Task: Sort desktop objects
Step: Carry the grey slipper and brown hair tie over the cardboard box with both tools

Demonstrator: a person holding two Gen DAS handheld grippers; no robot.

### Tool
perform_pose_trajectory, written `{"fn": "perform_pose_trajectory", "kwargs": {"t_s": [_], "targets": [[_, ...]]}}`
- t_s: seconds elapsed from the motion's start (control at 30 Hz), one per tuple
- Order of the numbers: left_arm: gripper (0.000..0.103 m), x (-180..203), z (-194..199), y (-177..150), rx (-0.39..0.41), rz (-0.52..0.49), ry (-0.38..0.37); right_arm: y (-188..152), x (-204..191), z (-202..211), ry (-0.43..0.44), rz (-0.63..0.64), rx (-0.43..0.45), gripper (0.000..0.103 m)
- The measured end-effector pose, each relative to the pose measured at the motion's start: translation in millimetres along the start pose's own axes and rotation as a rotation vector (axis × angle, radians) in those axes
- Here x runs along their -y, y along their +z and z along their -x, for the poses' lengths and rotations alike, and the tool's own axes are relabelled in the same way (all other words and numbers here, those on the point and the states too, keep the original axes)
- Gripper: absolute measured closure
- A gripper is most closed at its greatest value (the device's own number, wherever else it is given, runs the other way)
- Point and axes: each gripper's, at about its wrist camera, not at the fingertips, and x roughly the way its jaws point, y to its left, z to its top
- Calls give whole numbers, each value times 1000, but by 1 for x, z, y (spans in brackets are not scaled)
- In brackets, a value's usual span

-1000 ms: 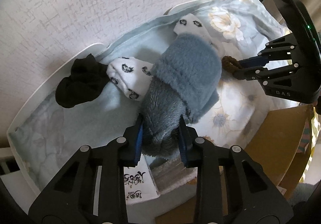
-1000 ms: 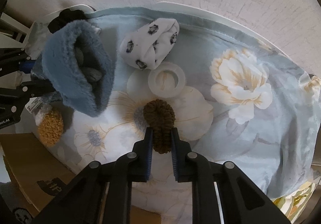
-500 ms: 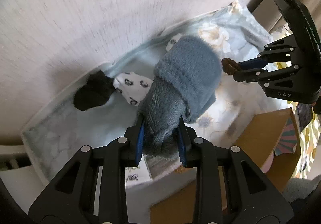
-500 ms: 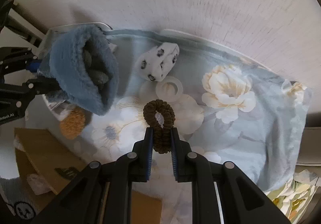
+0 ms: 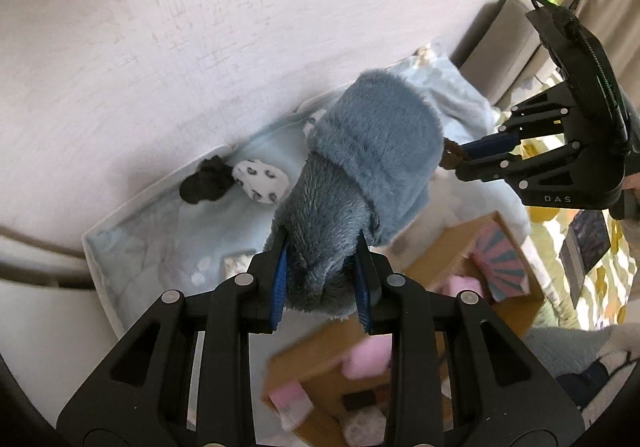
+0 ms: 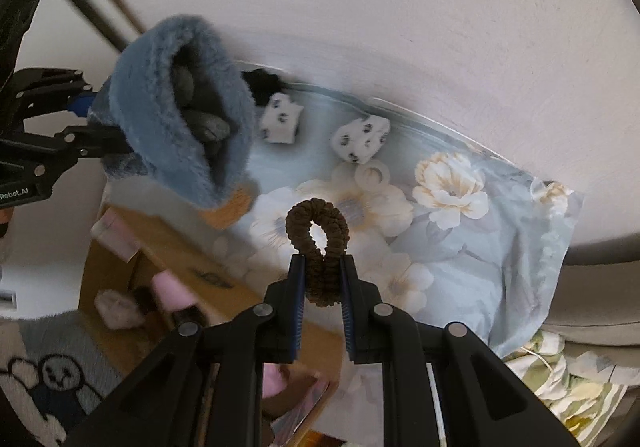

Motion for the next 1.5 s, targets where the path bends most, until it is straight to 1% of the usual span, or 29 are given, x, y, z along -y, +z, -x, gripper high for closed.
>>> {"fn": "perform_pose_trajectory", "kwargs": {"t_s": [0.03, 0.17, 0.4, 0.57, 0.77, 0.9, 1.07, 1.3, 1.5], "targets": [[78, 5, 5, -6, 4, -1, 5, -1, -4, -2, 6, 16, 1, 88], [78, 23, 20, -25, 11, 9, 4, -13, -33, 15, 34, 81, 1, 88], [78, 44, 29, -69, 7, 75, 0, -38, -63, 9, 85, 159, -28, 88], [78, 52, 27, -99, -6, 124, 9, -55, -74, -2, 114, 194, -64, 88], [78, 51, 12, -129, -40, 194, 30, -71, -79, -20, 133, 211, -103, 88], [78, 49, -2, -141, -59, 230, 44, -80, -80, -28, 133, 218, -126, 88], [78, 50, -11, -150, -74, 250, 67, -86, -77, -29, 124, 209, -125, 88], [78, 49, -17, -153, -86, 262, 68, -94, -73, -32, 138, 186, -136, 88], [78, 53, -23, -158, -109, 259, 58, -102, -77, -34, 170, 179, -156, 88]]}}
